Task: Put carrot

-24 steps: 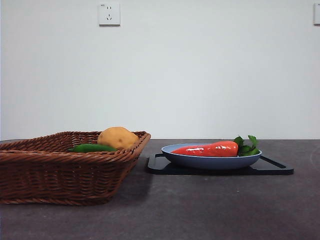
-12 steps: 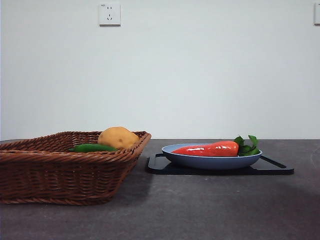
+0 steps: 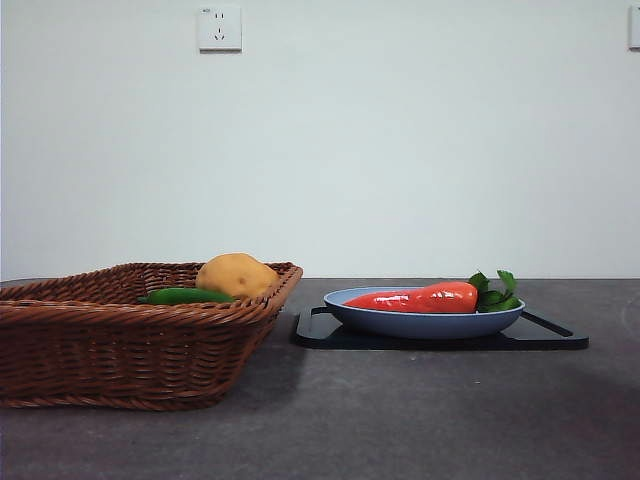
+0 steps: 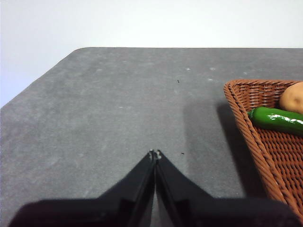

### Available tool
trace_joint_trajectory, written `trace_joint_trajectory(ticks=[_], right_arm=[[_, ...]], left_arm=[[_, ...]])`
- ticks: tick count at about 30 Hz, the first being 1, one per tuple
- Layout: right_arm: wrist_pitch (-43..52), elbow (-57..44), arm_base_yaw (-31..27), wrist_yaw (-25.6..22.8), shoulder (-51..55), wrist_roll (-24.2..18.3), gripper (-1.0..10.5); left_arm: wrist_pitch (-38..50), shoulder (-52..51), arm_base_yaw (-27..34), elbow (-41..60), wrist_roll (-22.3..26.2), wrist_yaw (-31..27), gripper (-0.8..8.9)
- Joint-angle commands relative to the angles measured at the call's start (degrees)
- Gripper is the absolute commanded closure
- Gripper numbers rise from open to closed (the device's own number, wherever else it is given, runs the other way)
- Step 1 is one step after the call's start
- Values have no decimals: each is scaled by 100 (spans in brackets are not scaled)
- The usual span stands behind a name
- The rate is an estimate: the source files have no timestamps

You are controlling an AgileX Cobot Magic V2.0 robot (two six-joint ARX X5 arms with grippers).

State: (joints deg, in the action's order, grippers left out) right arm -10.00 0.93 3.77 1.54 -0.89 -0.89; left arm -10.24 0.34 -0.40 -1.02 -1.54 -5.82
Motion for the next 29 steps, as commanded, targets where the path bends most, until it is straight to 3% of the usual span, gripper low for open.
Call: trace_joint_trajectory(ticks=[1, 10, 29], right_arm=[[-35, -46, -2, 7, 31, -20, 943], [-22, -46, -2, 2, 44, 192, 943], [59, -44, 4, -39, 87, 188, 943]], left_arm=[[39, -26, 11, 63, -37, 7, 805], [39, -26, 11, 63, -37, 7, 805], [39, -26, 11, 63, -37, 7, 805]])
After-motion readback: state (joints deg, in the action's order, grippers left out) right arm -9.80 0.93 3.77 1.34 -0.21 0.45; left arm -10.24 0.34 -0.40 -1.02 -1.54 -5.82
